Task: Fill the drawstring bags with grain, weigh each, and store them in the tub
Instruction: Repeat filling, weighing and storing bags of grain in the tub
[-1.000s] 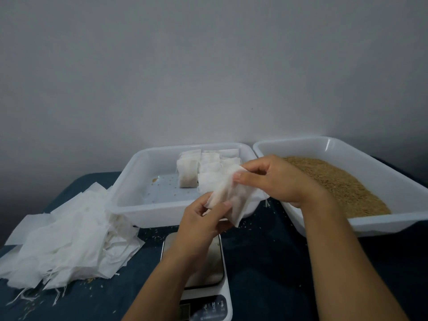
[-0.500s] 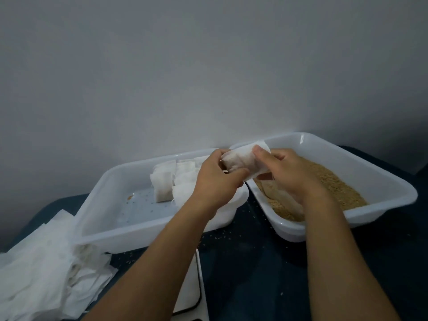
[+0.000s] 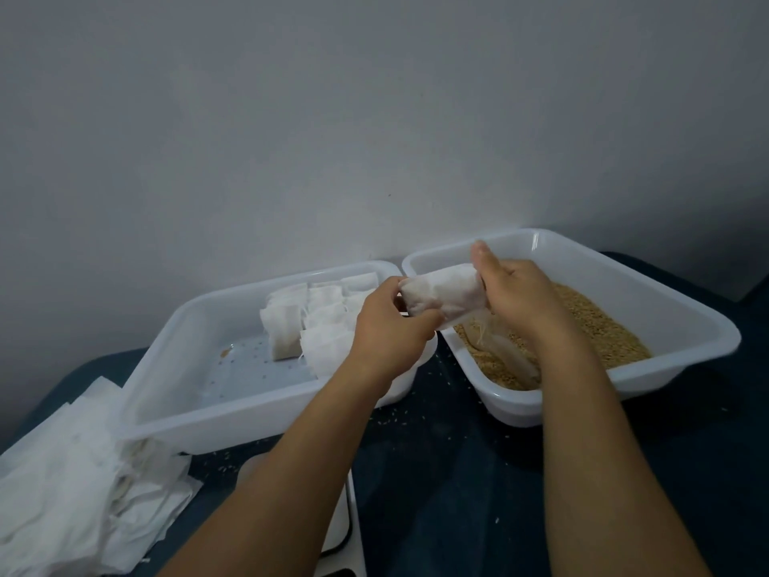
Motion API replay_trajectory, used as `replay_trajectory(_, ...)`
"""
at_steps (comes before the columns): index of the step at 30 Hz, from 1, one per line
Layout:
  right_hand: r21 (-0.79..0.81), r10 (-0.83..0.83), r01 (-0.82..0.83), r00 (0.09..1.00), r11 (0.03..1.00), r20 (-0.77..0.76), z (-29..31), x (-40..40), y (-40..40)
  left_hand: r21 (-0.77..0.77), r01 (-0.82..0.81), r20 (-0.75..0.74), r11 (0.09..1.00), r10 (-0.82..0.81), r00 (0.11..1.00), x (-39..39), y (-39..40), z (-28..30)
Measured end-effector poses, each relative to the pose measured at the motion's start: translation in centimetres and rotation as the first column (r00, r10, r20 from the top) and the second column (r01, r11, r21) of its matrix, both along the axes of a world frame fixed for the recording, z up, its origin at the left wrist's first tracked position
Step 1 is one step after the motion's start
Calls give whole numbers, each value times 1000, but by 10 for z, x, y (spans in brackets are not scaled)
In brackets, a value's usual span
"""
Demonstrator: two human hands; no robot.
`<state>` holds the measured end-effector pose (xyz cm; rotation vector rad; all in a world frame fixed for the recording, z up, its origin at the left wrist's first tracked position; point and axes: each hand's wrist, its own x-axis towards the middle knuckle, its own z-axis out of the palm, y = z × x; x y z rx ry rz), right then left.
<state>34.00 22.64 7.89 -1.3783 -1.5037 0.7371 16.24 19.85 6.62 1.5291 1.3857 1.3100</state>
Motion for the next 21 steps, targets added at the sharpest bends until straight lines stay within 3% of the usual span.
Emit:
replay_trajectory(2,-43,32,-33,999,999,-24,0,0,0,2,-8,7,1000,8,1000,-1,0,0)
replay_trajectory(6,-17,-18,19,997,1000,69,-4,-3,1,-3,-18,19,1000,18,1000,0,-1,0)
replay_trajectory(9,-30,15,-16,1000,999,-5,-4,-1,2,-2,-21,30,1000,21,999,1,-1,-2)
replay_trajectory(13,3,-44,44,994,999,105,-6,-3,4,-16,-25,42,1000,26,999,1,-1,-3)
replay_trajectory(17,-7,-7,7,998,1000,62,-4,-1,3,-17,-34,52,999,35,998,1,-2,-4)
replay_trajectory(21,-7,-58,60,989,998,136,-2,-3,1,-14,-34,64,999,35,997,2,-2,-5)
